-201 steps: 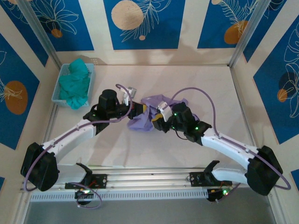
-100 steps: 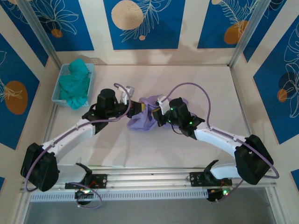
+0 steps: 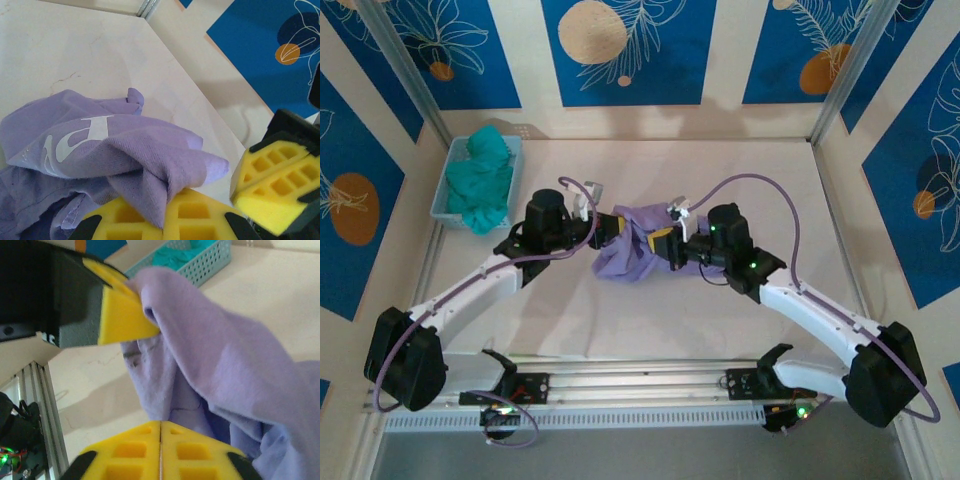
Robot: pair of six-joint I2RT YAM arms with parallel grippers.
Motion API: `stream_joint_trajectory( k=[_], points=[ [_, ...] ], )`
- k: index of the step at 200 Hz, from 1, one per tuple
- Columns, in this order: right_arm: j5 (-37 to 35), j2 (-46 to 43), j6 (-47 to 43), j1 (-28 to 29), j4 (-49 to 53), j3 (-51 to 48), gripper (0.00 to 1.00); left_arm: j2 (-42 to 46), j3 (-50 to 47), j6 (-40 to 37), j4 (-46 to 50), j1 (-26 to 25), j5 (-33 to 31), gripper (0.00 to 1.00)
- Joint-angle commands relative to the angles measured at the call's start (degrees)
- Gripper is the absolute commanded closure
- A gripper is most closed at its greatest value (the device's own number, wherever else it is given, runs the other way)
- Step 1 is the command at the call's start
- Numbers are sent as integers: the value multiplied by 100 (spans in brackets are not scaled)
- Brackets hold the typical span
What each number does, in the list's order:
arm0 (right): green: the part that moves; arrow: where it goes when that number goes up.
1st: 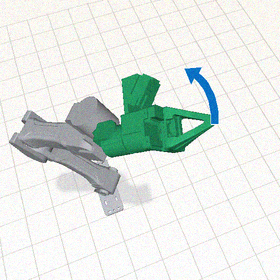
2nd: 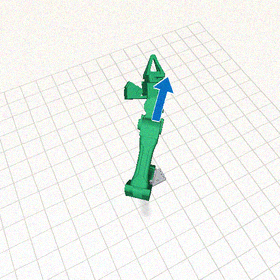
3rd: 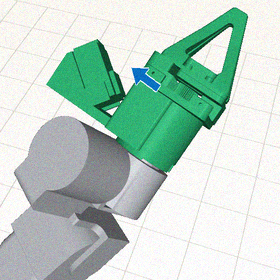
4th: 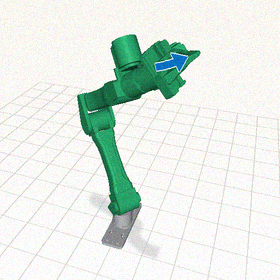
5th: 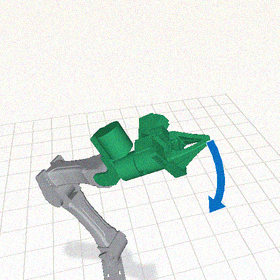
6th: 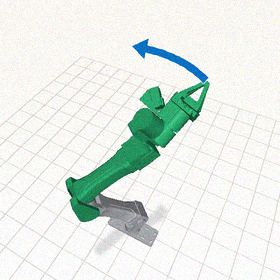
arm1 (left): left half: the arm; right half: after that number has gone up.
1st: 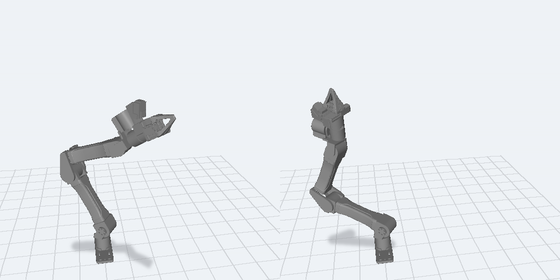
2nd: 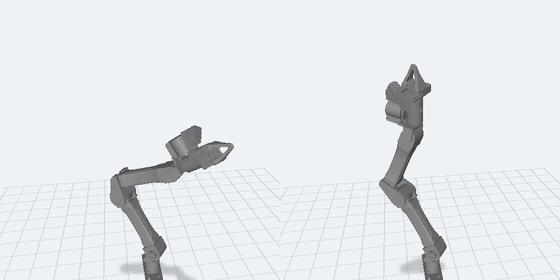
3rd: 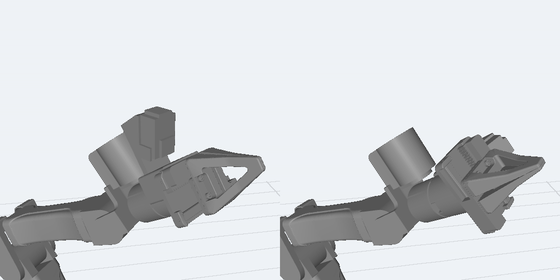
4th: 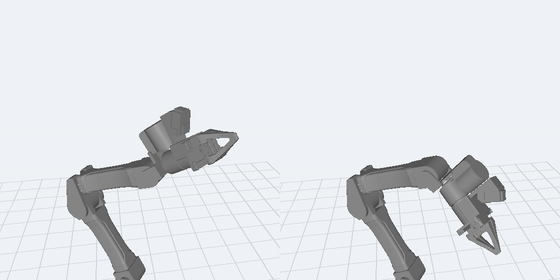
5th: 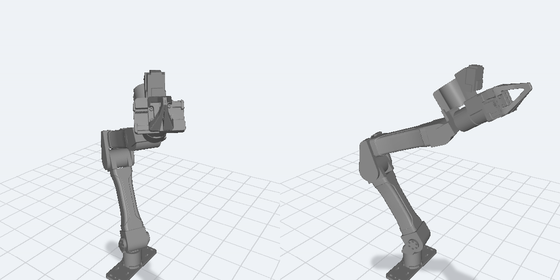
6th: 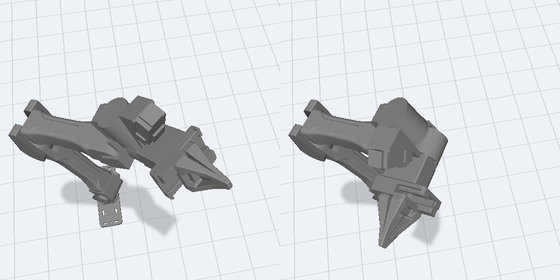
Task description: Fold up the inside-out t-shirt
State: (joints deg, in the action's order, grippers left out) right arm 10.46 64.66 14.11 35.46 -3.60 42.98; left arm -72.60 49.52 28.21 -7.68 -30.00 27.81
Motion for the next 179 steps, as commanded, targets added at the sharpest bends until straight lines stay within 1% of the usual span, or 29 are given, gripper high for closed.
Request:
stream_joint_trajectory(
  k=[1, 10, 35, 55, 84, 111, 121, 130, 151, 164, 169, 179],
  points=[
    [-479, 226, 4, 213, 118, -28, 77, -39, 153, -1, -142, 70, 55, 100],
    [-706, 342, -6, 292, 87, -11, 72, -31, 155, 1, -120, 64, 64, 100],
    [-1063, 711, -15, 329, -72, 81, 63, -25, 155, 9, -128, 65, 94, 100],
    [-1282, 1028, -31, 312, -158, 247, 61, -10, 147, 27, -145, 65, 113, 100],
    [-1561, 1395, -12, 253, -284, 429, 60, -3, 137, 40, -171, 69, 137, 100],
    [-1357, 1596, 28, 159, -539, 511, 60, -23, 137, 19, -159, 64, 162, 100],
    [-1240, 1668, 31, 163, -604, 564, 62, -21, 137, 5, -149, 68, 161, 100],
    [-1177, 1724, 64, 164, -643, 603, 67, -24, 137, -7, -146, 69, 152, 100],
    [-1033, 1717, 45, 163, -618, 646, 88, -27, 137, -30, -99, 65, 41, 100],
    [-944, 1563, 22, 145, -527, 628, 98, -26, 154, -72, -11, 66, -100, 100],
    [-881, 1485, 20, 130, -476, 619, 100, -34, 155, -97, 29, 71, -173, 100],
    [-665, 1279, 23, 82, -398, 592, 100, -50, 180, -152, 133, 73, -312, 100]
  ],
)
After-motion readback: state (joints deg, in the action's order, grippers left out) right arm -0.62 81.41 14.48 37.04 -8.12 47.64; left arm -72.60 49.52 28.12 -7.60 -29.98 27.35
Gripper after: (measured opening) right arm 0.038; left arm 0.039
